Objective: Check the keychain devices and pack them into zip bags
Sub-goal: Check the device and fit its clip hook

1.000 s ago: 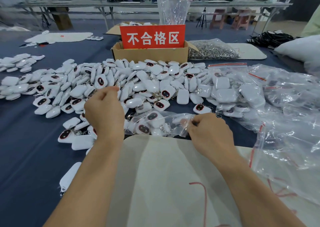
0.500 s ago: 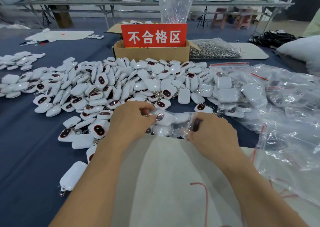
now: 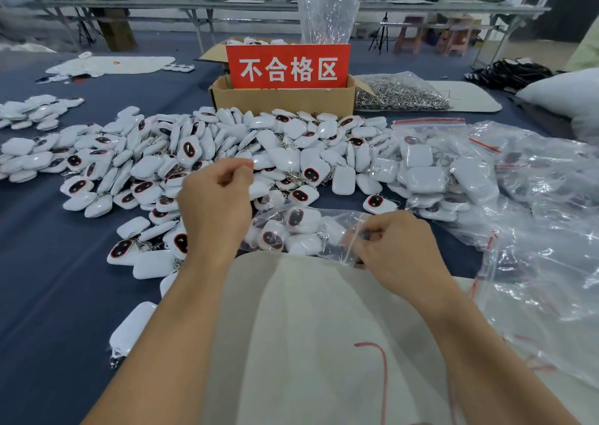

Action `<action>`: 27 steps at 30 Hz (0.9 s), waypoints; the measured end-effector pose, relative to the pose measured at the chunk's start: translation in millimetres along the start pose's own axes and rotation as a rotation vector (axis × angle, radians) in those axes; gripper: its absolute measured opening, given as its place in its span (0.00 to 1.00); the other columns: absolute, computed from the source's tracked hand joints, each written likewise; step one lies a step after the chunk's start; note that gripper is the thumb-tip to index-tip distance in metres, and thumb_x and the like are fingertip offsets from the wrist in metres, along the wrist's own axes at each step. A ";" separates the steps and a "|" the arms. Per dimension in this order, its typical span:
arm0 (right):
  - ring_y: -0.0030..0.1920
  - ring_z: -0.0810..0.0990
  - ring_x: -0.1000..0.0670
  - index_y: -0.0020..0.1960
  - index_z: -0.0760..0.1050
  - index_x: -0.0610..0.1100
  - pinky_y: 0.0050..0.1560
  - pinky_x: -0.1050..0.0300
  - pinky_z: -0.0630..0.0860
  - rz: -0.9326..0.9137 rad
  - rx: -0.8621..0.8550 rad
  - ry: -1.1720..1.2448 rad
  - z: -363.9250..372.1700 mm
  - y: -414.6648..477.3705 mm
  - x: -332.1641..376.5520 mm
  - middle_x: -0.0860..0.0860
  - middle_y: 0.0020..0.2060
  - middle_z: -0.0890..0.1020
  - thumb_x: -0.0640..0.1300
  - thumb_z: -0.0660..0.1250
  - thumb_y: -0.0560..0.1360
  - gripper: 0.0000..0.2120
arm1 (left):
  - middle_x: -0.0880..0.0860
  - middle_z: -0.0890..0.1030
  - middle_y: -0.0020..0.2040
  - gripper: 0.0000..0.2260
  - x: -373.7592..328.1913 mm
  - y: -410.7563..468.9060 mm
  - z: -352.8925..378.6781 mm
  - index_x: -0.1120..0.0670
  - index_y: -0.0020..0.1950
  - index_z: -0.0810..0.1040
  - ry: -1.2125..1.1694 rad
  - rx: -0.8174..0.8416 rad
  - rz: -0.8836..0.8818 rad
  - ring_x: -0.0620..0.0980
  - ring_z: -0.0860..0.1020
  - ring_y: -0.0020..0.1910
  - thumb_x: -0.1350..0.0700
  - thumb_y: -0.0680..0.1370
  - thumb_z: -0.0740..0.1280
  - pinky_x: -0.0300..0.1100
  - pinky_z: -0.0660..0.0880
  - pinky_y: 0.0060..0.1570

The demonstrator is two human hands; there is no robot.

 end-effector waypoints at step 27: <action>0.57 0.73 0.46 0.58 0.79 0.52 0.47 0.51 0.67 0.013 -0.166 -0.377 -17.4 5.1 -11.6 0.52 0.52 0.77 0.41 0.65 0.78 0.12 | 0.36 0.84 0.56 0.17 -20.5 -45.4 44.3 0.41 0.58 0.85 0.264 0.433 0.156 0.37 0.77 0.56 0.45 0.70 0.69 0.40 0.74 0.61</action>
Point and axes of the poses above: each hand's wrist, its own y-axis towards the middle knuckle, its own z-axis out of the palm, x = y × z, the point moved 3 cm from there along y, towards the middle knuckle
